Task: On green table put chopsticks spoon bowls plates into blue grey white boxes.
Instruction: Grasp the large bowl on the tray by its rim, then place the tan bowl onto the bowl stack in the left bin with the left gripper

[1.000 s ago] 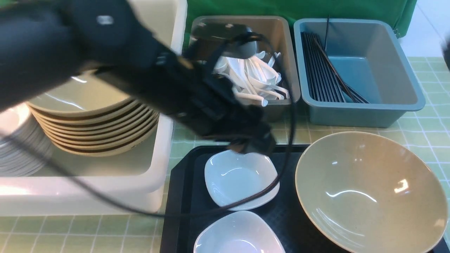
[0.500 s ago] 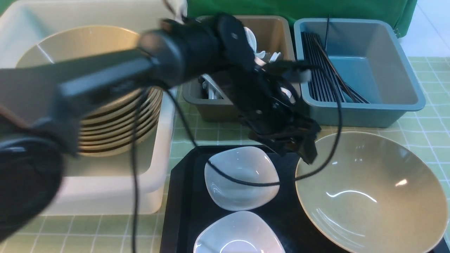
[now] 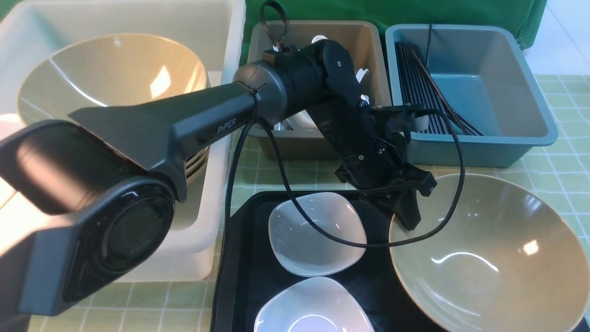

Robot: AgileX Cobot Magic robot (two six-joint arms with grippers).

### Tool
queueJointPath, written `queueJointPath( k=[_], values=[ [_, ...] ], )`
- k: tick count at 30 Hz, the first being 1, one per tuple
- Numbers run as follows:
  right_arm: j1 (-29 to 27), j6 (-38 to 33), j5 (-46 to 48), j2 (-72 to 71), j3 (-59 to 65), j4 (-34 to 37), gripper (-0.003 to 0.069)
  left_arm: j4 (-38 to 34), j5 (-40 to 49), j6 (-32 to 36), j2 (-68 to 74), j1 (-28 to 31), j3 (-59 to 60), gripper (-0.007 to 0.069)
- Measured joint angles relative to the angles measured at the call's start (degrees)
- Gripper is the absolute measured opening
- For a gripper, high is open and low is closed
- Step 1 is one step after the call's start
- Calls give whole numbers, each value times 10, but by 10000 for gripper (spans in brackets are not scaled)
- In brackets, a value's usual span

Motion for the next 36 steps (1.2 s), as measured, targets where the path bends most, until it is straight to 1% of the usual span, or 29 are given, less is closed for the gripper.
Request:
queueJointPath(
  k=[3, 6, 10, 12, 13, 14, 15, 17, 18, 21, 25, 27, 28, 29, 30, 32, 36],
  values=[
    [0, 0, -5, 0, 0, -1, 32, -7, 7, 11, -16, 4, 0, 16],
    [0, -5, -8, 0, 0, 1, 36, 1, 15, 18, -52, 18, 0, 18],
    [0, -41, -28, 0, 0, 38, 38, -9, 17, 8, -132, 69, 1, 18],
    [0, -81, -37, 4, 0, 75, 41, -12, 18, -6, -185, 113, 3, 18],
    [0, -88, -38, 5, 0, 79, 41, -12, 19, -8, -185, 117, 3, 18],
    [0, -106, -45, 15, 0, 113, 43, -14, 18, -17, -241, 162, 16, 18],
    [0, -113, -49, 23, -1, 128, 44, -16, 18, -21, -271, 189, 28, 18],
    [0, -120, -51, 33, -3, 142, 44, -17, 18, -22, -302, 219, 44, 17],
    [0, -131, -52, 53, -13, 161, 46, -19, 21, -23, -351, 270, 76, 17],
    [0, -149, -59, 81, -32, 191, 50, -21, 31, -23, -420, 366, 135, 17],
    [0, -153, -71, 115, -52, 234, 56, -39, 39, -23, -469, 526, 203, 17],
    [1, -151, -75, 122, -53, 242, 56, -47, 38, -23, -469, 560, 213, 17],
    [0, -149, -78, 130, -53, 244, 56, -57, 32, -23, -467, 604, 229, 17],
    [0, -149, -79, 137, -53, 245, 56, -62, 28, -23, -464, 630, 239, 17],
    [0, -149, -79, 137, -53, 245, 56, -63, 26, -23, -463, 633, 240, 17],
    [0, -148, -78, 145, -53, 244, 55, -62, 24, -23, -456, 662, 253, 17],
    [0, -138, -69, 155, -53, 244, 25, -43, 25, -30, -433, 665, 268, 17]
  ],
)
